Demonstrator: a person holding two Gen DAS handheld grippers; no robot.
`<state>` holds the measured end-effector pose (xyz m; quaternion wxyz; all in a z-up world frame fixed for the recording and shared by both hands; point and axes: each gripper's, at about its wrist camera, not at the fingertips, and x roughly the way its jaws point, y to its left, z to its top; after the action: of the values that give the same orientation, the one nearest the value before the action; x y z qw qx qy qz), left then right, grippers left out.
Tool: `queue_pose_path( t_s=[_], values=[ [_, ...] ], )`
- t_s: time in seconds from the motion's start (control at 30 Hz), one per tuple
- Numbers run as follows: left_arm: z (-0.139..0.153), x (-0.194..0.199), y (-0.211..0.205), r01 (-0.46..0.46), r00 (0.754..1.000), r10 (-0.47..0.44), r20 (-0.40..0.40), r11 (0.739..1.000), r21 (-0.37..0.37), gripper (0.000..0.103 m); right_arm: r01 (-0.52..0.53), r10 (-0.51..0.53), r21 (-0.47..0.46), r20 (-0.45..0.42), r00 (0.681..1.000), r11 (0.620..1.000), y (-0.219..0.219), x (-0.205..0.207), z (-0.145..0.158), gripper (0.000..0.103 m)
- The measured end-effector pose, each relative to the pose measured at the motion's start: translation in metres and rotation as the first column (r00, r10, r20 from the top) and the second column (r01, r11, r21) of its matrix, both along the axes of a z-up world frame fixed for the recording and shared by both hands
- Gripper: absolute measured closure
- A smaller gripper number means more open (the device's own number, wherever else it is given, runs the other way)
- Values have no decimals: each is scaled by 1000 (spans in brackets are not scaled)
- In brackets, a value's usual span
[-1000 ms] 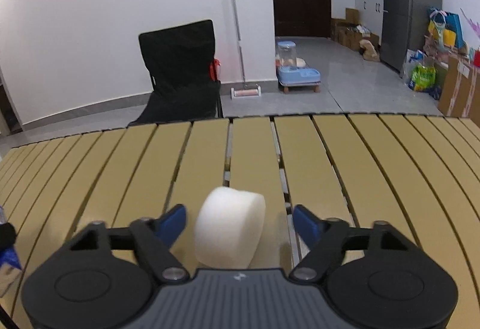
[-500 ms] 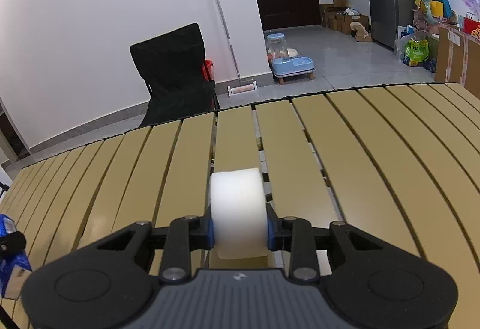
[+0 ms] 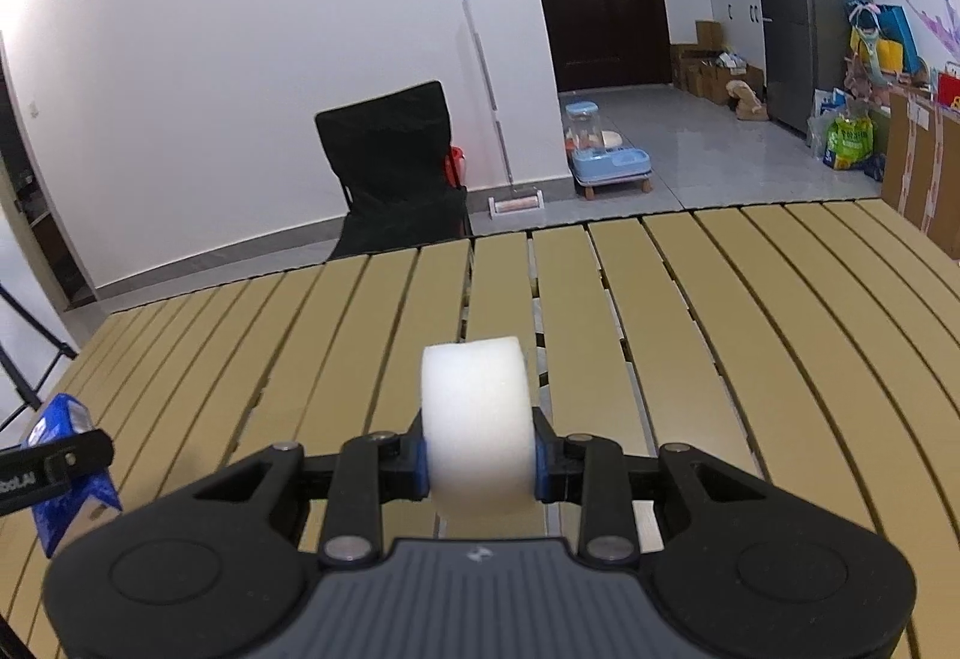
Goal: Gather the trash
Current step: 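Lift the handkerchief pack and foam roll off the table with both grippers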
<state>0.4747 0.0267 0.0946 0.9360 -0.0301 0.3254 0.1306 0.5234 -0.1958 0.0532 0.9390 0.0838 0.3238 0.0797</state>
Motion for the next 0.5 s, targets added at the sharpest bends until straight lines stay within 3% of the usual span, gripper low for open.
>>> queue_pose_path(
  t_s=[0.5],
  values=[
    [24, -102, -27, 46, 998, -48, 35, 998, 45, 32, -98, 100, -41, 69, 993, 994, -4, -110, 36, 74]
  ],
)
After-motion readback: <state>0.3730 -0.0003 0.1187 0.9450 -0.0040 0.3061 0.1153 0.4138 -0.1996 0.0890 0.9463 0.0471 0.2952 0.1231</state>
